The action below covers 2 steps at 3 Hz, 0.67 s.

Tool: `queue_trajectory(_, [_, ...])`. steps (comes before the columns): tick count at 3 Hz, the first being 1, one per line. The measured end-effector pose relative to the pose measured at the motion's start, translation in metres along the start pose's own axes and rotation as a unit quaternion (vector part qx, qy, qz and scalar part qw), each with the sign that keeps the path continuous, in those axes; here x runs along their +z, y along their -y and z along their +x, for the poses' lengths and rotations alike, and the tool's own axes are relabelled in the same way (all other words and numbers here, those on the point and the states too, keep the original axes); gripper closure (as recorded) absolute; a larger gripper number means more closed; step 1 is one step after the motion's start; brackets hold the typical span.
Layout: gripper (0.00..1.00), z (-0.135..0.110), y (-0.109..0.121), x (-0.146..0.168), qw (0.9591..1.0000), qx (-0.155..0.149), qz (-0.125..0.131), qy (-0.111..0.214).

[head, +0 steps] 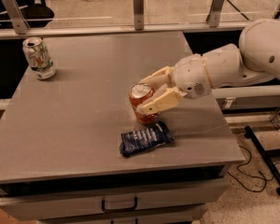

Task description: Move coke can near rxbar blueberry

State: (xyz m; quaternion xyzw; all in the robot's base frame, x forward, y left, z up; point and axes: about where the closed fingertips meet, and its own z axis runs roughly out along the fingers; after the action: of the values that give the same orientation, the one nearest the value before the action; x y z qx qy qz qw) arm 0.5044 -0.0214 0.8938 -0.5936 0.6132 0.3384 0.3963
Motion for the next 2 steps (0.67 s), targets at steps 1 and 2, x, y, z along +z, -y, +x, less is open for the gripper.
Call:
queue_trajectory(1, [0.00,0.0075,-0.0004,-0.0020,1.0000,0.007,0.003,-0.003])
queue_trajectory(2, [0.00,0.0105,0.0012,-0.0063,0.9999,0.008,0.008,-0.006])
